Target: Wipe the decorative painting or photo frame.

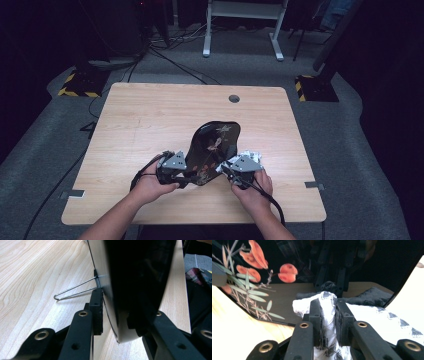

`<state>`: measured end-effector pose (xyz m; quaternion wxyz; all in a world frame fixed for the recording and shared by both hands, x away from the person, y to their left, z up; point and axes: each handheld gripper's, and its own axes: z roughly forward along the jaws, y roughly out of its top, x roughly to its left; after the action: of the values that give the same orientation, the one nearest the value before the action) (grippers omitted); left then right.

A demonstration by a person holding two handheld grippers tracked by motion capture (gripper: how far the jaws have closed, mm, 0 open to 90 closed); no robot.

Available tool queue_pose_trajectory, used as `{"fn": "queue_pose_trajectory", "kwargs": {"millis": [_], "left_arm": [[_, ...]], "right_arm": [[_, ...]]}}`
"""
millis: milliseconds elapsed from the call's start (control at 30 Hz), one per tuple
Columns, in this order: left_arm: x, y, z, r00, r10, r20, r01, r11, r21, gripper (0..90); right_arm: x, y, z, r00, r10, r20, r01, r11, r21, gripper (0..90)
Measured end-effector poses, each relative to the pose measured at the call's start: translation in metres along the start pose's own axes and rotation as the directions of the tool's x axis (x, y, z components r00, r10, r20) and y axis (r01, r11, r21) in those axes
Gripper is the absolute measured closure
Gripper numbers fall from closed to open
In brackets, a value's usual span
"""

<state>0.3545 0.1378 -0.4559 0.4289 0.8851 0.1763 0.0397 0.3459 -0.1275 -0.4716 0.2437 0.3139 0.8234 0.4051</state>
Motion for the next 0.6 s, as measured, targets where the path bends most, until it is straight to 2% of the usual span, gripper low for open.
{"fn": "queue_pose_trajectory", "kwargs": {"millis": [67,200,300,400,500,567,600], "left_arm": [[0.000,0.000,0.000,1.0000,0.001,-0.002,-0.001,1.0000,0.001,70.6],[0.000,0.000,0.000,1.0000,-0.001,0.003,0.001,1.0000,-0.002,70.4],[0.000,0.000,0.000,1.0000,-0.002,0.004,0.002,1.0000,-0.002,70.4],[0.000,0.000,0.000,1.0000,0.000,0.002,0.000,1.0000,0.000,70.3],[0.000,0.000,0.000,1.0000,0.000,0.001,0.000,1.0000,0.002,70.2],[0.000,0.000,0.000,1.0000,0.001,0.001,-0.001,1.0000,0.003,70.1],[0.000,0.000,0.000,1.0000,0.001,0.001,-0.001,1.0000,0.003,70.0]], "right_arm": [[-0.003,0.006,-0.004,0.9999,-0.002,0.010,0.002,1.0000,-0.002,78.8],[-0.016,0.024,-0.015,0.9993,0.007,0.036,-0.005,0.9984,-0.056,78.7],[-0.017,0.022,-0.015,0.9991,0.020,0.036,-0.017,0.9973,-0.072,78.7],[-0.014,0.015,-0.010,0.9994,0.020,0.028,-0.019,0.9983,-0.054,78.7],[-0.008,0.000,-0.001,0.9997,0.020,0.014,-0.020,0.9997,-0.011,78.7],[-0.009,0.000,-0.001,0.9998,0.016,0.014,-0.016,0.9999,0.001,78.7],[-0.011,0.006,-0.003,0.9997,0.008,0.025,-0.008,1.0000,-0.004,78.7]]}}
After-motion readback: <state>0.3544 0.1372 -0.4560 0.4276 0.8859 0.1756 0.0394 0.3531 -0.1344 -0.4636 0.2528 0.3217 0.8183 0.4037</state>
